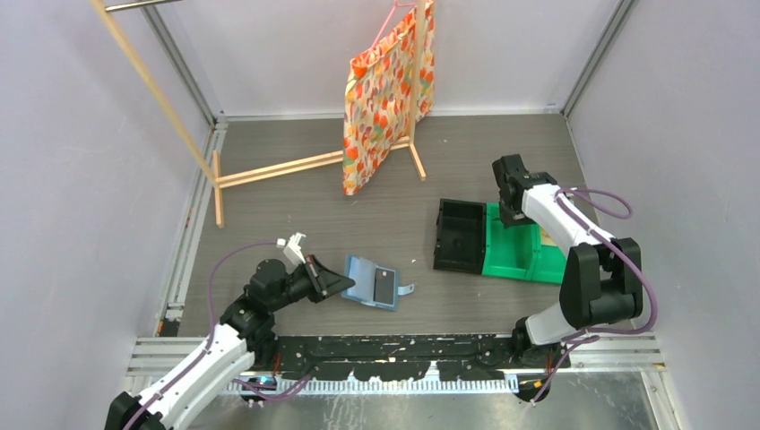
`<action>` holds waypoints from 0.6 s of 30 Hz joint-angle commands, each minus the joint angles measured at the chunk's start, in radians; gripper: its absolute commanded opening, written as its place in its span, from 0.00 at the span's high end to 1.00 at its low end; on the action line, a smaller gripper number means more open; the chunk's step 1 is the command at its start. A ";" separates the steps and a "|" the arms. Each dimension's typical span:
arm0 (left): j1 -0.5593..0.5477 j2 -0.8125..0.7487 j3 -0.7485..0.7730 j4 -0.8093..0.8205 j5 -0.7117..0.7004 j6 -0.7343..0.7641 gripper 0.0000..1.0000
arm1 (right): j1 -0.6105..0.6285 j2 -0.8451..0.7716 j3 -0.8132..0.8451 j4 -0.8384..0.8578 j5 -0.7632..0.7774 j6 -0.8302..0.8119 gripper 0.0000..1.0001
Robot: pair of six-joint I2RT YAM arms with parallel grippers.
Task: Take the credit cards out of the card holder
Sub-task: Place the credit card in the storage box.
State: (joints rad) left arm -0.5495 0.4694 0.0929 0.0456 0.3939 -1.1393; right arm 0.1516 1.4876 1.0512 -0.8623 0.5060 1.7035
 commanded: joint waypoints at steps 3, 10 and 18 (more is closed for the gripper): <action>0.003 -0.052 0.000 -0.024 0.018 0.008 0.99 | 0.005 0.032 0.017 0.019 0.068 0.043 0.99; 0.003 -0.098 -0.014 -0.042 0.014 -0.005 0.99 | 0.005 0.060 0.016 0.049 0.096 0.037 0.99; 0.003 -0.102 -0.014 -0.056 0.012 -0.003 0.99 | 0.004 0.093 0.035 0.089 0.088 0.007 0.86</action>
State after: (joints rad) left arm -0.5495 0.3702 0.0742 -0.0376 0.3931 -1.1435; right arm 0.1516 1.5749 1.0512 -0.8009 0.5312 1.7054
